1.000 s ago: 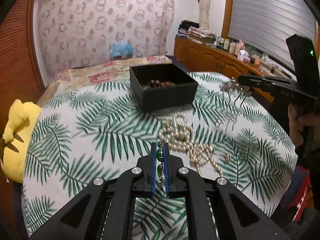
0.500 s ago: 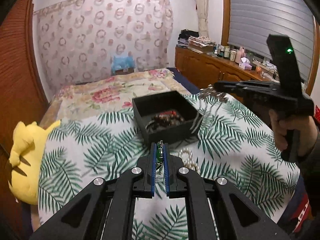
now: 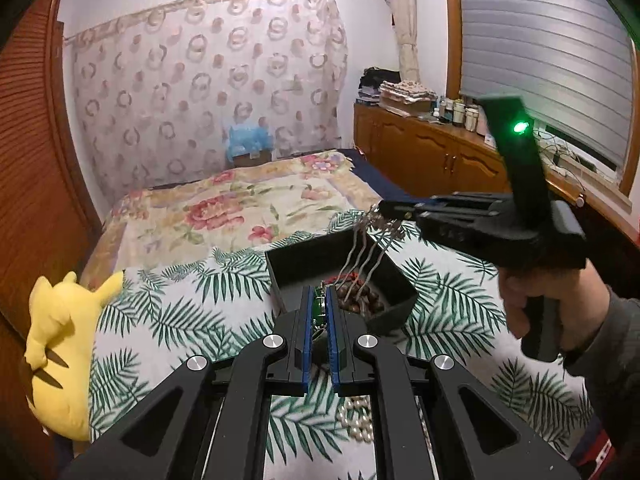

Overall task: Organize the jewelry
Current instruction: 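Carry the green earring to the box with the left tool while the right lowers the chain in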

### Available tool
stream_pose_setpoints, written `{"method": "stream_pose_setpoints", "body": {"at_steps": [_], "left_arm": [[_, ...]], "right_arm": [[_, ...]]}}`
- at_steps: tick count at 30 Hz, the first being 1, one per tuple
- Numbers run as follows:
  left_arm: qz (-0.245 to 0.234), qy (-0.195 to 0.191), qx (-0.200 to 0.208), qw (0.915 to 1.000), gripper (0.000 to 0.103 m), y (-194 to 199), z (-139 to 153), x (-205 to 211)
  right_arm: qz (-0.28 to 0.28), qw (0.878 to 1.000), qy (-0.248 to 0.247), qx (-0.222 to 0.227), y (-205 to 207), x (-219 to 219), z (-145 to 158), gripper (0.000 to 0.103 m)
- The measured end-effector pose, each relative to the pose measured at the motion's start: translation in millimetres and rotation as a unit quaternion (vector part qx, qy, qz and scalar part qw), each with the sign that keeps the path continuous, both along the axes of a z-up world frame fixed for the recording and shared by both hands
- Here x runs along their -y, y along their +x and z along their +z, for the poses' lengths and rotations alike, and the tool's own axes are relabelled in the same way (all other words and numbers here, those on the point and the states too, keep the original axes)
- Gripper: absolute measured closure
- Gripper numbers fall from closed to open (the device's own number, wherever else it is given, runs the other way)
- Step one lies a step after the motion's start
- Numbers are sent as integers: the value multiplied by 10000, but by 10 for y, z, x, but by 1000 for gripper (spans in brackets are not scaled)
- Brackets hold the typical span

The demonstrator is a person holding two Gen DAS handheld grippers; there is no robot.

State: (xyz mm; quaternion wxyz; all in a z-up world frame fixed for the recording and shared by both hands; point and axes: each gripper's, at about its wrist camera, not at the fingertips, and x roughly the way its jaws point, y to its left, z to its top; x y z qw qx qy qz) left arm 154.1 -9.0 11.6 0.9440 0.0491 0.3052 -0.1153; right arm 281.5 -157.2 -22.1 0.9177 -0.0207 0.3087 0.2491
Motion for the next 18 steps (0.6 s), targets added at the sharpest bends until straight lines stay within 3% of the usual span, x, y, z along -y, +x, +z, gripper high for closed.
{"method": "stream_pose_setpoints", "body": {"at_steps": [7, 18], "left_arm": [[31, 54, -14, 10000, 97, 192, 43, 47], [149, 5, -138, 9998, 97, 431, -26, 31]], "right_arm": [[157, 9992, 153, -325, 169, -58, -206, 93], [169, 9992, 259, -257, 110, 214, -238, 92]]}}
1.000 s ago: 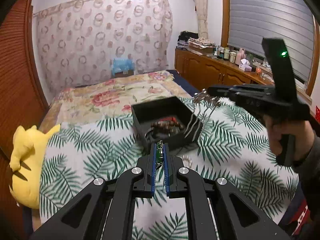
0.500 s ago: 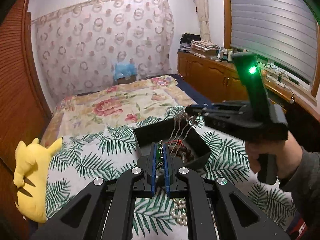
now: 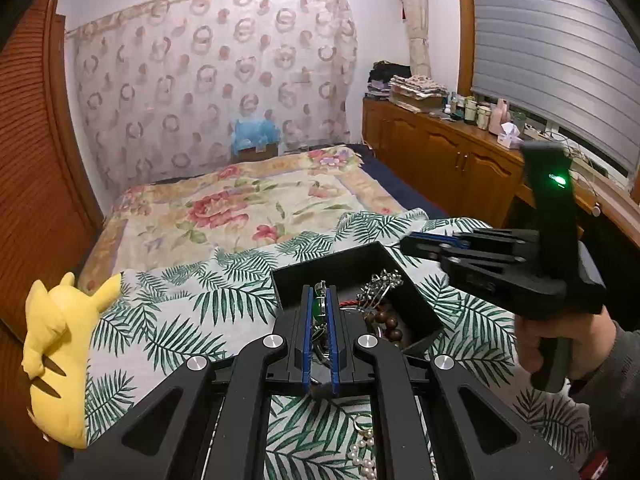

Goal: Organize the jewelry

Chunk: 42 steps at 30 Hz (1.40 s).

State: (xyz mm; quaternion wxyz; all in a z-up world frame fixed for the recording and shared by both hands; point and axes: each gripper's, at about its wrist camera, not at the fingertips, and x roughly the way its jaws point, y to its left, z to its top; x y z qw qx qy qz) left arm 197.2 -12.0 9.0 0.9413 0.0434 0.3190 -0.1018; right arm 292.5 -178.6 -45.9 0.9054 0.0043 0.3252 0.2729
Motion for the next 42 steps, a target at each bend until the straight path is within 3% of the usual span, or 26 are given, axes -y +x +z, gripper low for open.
{"method": "stream_pose_setpoints", "body": {"at_steps": [16, 27, 29, 31, 32, 38, 42], "left_arm": [[-25, 162, -41, 9999, 97, 386, -59, 157], [-76, 215, -202, 9995, 97, 653, -163, 246], [-94, 178, -226, 9995, 90, 638, -183, 246], [-98, 154, -209, 9996, 70, 581, -198, 232], [-100, 148, -175, 9997, 66, 527, -205, 223], [-145, 106, -131, 9998, 56, 123, -265, 194], [-105, 55, -134, 9998, 50, -210, -340, 139]], "right_arm": [[269, 9992, -81, 289, -343, 282, 21, 92], [224, 9995, -136, 163, -402, 320, -102, 92], [229, 9995, -148, 156, -422, 342, -108, 92], [229, 9995, -180, 143, -489, 372, -111, 92], [242, 9995, -180, 133, -531, 382, -115, 92], [269, 9995, -179, 71, -832, 444, -143, 90], [343, 9990, -272, 82, -1093, 429, -188, 80]]}}
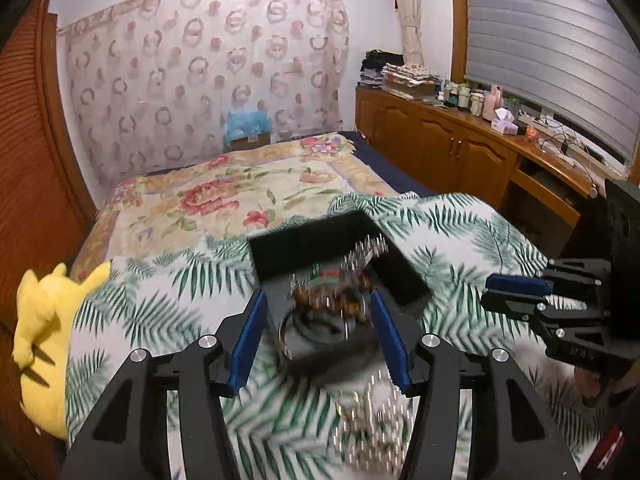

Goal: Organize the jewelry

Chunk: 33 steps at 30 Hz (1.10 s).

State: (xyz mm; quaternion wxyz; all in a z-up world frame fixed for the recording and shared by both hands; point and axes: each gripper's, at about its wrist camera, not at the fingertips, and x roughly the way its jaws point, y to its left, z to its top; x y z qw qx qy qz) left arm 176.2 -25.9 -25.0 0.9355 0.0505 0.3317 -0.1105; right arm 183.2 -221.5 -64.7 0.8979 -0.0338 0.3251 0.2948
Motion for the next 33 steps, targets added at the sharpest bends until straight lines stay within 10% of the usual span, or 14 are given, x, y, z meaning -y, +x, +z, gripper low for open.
{"method": "stream_pose_setpoints", "body": {"at_steps": [33], "left_arm": [[455, -198, -470, 9977, 32, -1057, -669, -347]], "right_arm": [[980, 9865, -1214, -494, -864, -905, -515, 66]]}}
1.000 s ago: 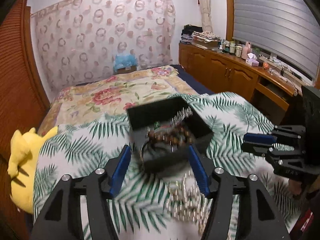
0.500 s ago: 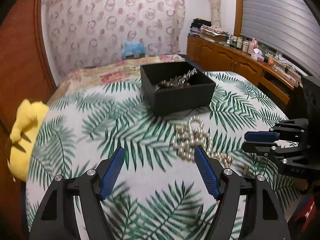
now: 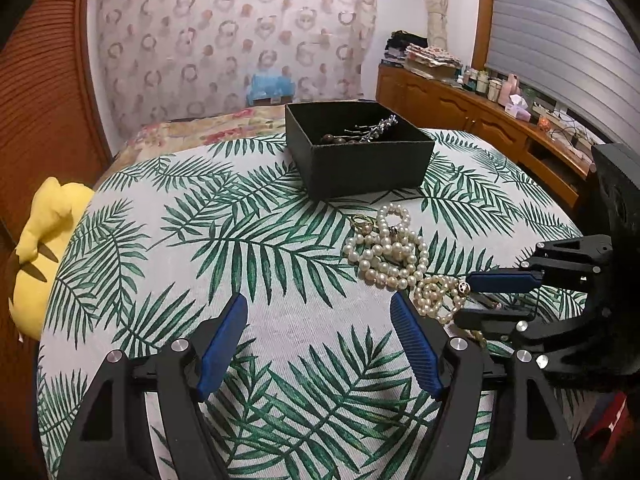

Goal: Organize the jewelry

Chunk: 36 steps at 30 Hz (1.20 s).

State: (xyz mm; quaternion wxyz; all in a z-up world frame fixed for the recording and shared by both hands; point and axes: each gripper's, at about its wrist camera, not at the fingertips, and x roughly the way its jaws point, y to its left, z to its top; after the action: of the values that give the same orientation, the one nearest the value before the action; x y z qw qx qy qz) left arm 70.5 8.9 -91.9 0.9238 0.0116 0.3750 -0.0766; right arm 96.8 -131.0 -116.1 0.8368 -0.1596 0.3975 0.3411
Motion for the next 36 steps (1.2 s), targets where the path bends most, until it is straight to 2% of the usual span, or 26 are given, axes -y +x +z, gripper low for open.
{"method": "stream_pose_setpoints", "body": {"at_steps": [2, 3, 6, 7, 9, 10, 19, 25, 29, 34, 36], "left_arm": [[3, -13, -7, 10000, 32, -6, -6, 5], [3, -10, -11, 10000, 32, -3, -6, 5], [-19, 12, -13, 10000, 32, -2, -6, 20], [-25, 17, -7, 10000, 32, -2, -4, 23], [-41, 7, 1, 10000, 32, -3, -6, 32], [-47, 3, -4, 10000, 32, -4, -14, 35], [-93, -57, -51, 9999, 32, -18, -51, 37], [-165, 25, -95, 9998, 32, 66, -58, 72], [-317, -108, -222, 9992, 32, 199, -70, 105], [-409, -481, -342, 9974, 53, 407, -43, 81], [-384, -608, -408, 9966, 57, 478, -41, 55]], "right_arm": [[25, 9990, -285, 335, -33, -39, -2, 62], [23, 9989, -307, 360, -23, -27, -2, 61], [-83, 9999, -122, 89, 83, 81, -4, 64], [-115, 9998, -119, 110, 101, 106, -4, 77], [-163, 9997, -120, 112, 131, 154, -1, 93], [-176, 9997, -101, 96, 142, 167, -4, 97], [-252, 9994, -40, 242, 162, 193, 61, 97], [-365, 9975, 93, 599, 140, 342, 334, 97], [-485, 9956, 222, 772, 182, 479, 527, 97], [-613, 9942, 347, 815, 225, 578, 608, 97], [-643, 9939, 348, 824, 231, 596, 599, 97]]}}
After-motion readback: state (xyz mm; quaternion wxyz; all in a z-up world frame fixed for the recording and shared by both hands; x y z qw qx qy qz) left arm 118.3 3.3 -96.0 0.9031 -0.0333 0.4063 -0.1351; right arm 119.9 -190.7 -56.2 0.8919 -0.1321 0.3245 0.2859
